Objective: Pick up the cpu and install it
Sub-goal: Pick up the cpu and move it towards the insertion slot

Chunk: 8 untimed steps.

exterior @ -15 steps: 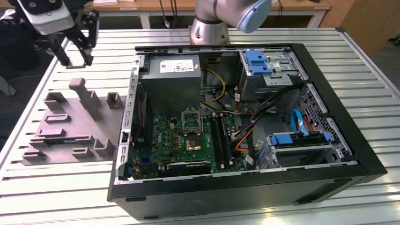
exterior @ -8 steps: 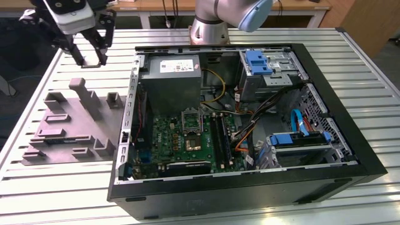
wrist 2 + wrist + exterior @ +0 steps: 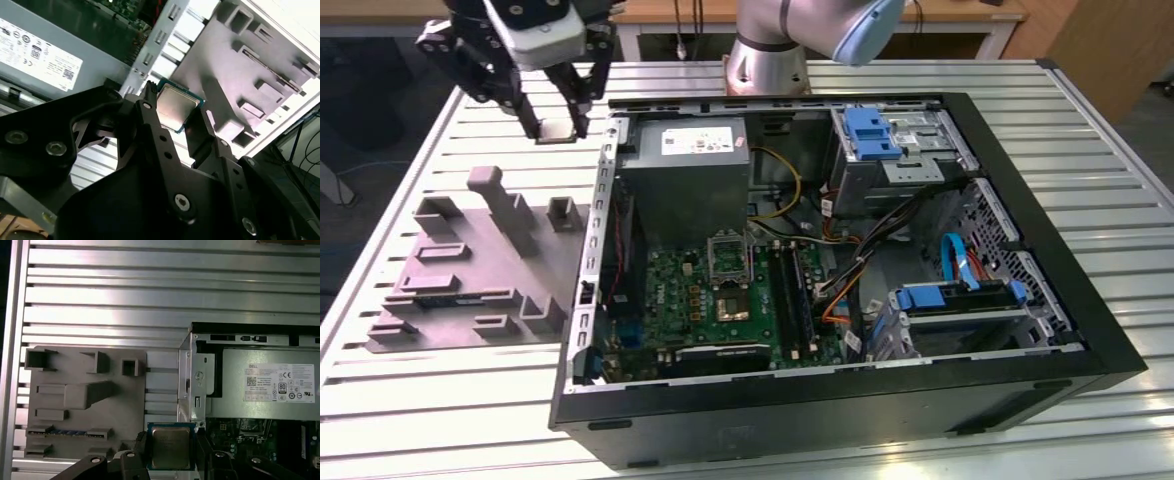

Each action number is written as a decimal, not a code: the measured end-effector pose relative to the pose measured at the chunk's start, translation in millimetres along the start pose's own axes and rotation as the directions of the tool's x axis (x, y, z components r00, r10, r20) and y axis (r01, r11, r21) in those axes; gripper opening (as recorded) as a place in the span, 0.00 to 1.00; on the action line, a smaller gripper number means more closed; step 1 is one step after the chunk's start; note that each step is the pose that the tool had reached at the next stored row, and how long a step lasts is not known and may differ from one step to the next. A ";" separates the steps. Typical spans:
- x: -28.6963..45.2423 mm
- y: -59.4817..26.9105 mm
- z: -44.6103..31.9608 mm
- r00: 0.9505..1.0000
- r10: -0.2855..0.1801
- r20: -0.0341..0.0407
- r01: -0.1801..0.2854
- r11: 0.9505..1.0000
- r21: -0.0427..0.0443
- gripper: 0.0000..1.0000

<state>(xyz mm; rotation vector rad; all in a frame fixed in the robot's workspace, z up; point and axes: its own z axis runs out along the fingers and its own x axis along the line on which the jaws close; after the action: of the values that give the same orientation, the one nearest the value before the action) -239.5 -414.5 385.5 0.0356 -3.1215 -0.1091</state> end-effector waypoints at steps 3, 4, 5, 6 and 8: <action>-13.5 -0.3 -0.2 1.000 0.000 0.000 0.000 1.000 0.000 0.47; -18.1 -0.4 -0.4 1.000 0.000 0.000 0.000 1.000 0.000 0.47; -22.5 -0.5 -0.4 1.000 0.000 0.000 0.000 1.000 0.000 0.47; -27.2 -0.6 -0.5 1.000 0.000 0.000 0.000 1.000 0.000 0.47; -36.1 -0.9 -0.7 1.000 0.000 0.000 0.000 1.000 0.000 0.47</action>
<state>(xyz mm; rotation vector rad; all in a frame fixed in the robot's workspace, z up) -203.4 -414.5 385.5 0.0359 -3.1215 -0.1091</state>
